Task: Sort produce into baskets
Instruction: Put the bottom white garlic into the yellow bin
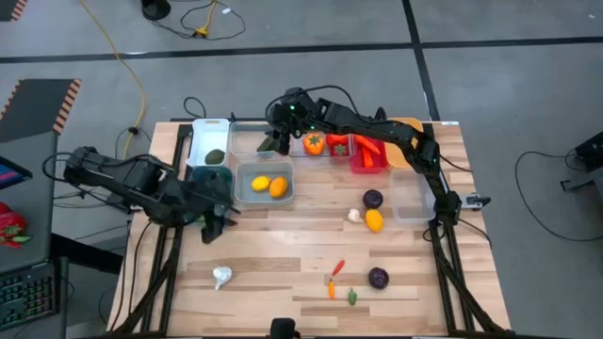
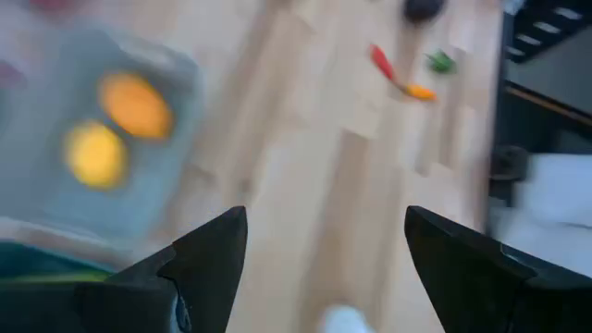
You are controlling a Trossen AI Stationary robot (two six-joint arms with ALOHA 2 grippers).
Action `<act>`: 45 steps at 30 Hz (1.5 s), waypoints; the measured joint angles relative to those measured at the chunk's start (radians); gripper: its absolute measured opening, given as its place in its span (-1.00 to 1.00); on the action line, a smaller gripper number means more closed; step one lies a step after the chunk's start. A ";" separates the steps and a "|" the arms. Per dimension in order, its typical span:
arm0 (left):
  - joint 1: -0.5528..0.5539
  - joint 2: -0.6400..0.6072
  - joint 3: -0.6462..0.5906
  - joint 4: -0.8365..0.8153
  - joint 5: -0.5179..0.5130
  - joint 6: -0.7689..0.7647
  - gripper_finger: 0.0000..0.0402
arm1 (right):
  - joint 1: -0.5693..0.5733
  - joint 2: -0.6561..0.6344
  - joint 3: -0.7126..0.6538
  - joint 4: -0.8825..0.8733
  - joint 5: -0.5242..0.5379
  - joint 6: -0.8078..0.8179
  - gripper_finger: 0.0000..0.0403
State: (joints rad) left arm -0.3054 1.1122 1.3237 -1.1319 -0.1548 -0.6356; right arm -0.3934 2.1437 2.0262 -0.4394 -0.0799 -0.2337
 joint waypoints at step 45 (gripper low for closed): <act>-0.443 0.533 0.019 -0.134 0.149 -0.343 0.39 | 0.049 -0.164 0.002 -0.403 0.008 -0.012 0.03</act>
State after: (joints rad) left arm -0.7488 1.6452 1.3426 -1.2658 -0.0055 -0.9790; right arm -0.3444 1.9800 2.0285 -0.8427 -0.0715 -0.2455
